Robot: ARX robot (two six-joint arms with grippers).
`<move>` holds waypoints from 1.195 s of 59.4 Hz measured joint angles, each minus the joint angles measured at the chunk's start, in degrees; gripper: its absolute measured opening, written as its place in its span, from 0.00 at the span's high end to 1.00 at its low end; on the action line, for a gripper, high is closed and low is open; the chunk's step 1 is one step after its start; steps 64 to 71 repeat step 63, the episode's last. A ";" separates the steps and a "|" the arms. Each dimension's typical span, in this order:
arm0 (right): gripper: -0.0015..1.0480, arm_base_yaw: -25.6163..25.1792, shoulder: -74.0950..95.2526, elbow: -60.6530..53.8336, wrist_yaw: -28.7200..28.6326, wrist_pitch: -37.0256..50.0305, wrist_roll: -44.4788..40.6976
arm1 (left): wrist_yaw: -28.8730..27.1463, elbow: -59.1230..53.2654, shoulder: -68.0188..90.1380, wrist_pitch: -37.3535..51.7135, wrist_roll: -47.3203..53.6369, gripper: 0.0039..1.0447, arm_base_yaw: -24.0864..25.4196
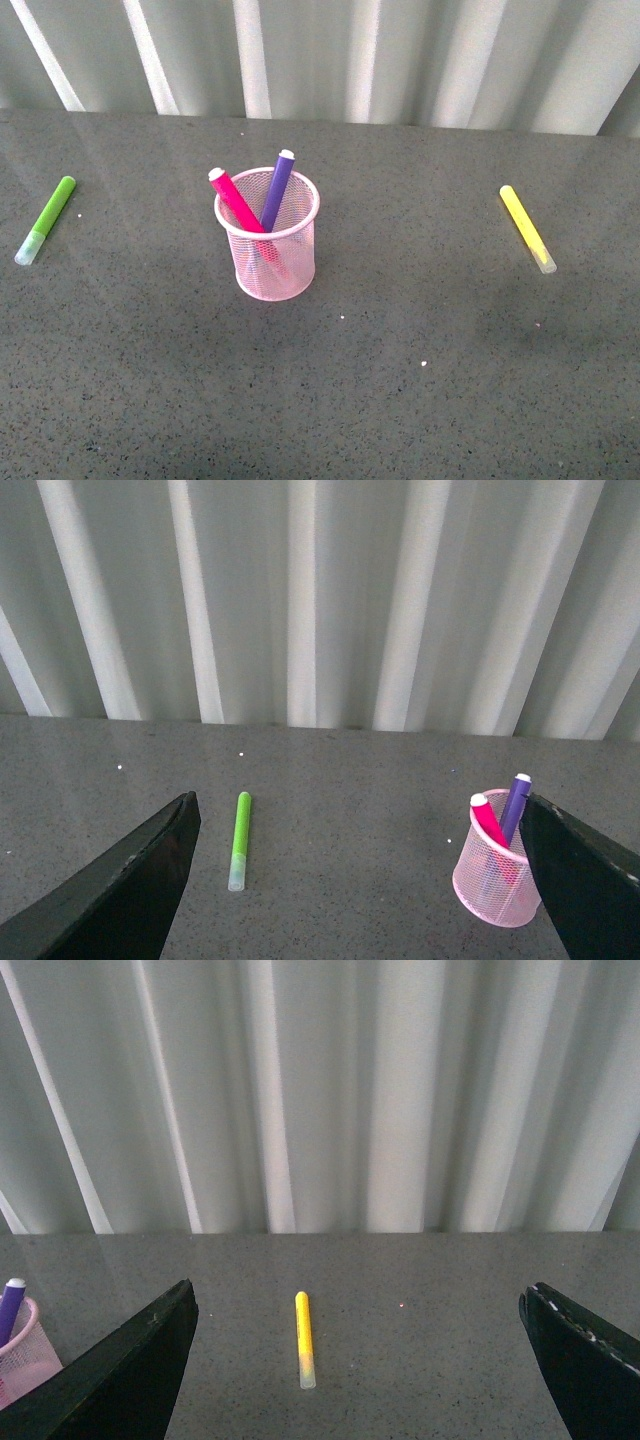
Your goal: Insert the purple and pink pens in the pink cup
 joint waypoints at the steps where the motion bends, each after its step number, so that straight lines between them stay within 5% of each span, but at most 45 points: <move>1: 0.07 0.00 0.00 0.00 0.00 0.00 0.00 | 0.00 0.00 0.00 0.00 0.00 0.06 0.00; 71: 0.07 0.00 0.00 0.00 -0.02 0.00 0.00 | 0.00 0.00 0.00 0.00 0.00 0.06 0.00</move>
